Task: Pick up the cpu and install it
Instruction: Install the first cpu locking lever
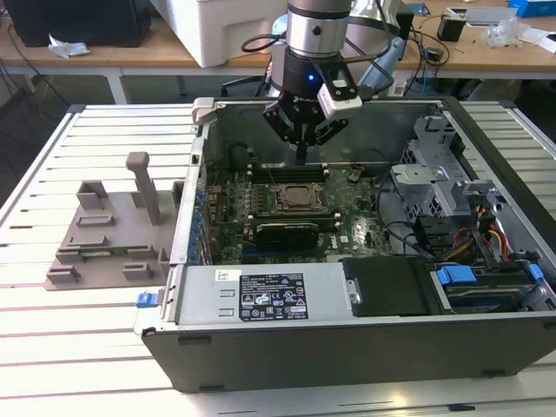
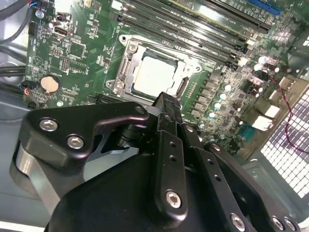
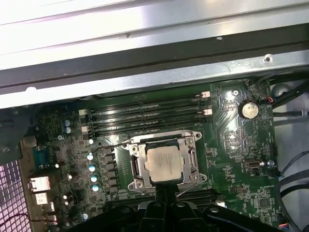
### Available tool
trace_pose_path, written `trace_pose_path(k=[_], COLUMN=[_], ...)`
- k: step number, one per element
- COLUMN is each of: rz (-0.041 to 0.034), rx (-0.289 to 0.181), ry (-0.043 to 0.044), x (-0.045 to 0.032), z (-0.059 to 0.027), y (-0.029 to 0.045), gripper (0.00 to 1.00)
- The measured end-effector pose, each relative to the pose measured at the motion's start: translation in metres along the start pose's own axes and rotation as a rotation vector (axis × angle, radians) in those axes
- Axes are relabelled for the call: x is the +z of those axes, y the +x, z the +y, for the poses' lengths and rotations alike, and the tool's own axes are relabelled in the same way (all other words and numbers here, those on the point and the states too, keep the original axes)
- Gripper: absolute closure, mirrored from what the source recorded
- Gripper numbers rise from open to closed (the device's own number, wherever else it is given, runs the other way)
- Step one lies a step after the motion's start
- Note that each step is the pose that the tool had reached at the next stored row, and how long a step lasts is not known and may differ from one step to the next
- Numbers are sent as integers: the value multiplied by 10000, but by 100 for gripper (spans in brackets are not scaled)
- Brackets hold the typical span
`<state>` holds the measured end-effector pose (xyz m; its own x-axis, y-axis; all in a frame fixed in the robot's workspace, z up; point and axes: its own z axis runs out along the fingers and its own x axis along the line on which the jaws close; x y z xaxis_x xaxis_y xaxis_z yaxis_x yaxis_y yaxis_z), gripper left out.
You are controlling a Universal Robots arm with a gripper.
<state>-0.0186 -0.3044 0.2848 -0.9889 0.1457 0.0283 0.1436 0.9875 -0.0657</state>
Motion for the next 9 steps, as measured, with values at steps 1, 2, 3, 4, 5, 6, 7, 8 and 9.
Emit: trace_pose_path(k=[1,2,3,4,5,6,7,8,9], rz=[-6,-10,-21,-33,-37,-41,-49,-57,-63], rx=[-88,-148,-319,-487,-564,-624,-741,-867,-949], ry=[3,5,9,13,16,18,21,25,27], x=[0,0,0,0,0,0,0,0,0], z=[0,0,0,0,0,0,0,0,0], y=[0,0,0,0,0,0,0,0,0], gripper=[89,89,89,89,89,89,89,89,89])
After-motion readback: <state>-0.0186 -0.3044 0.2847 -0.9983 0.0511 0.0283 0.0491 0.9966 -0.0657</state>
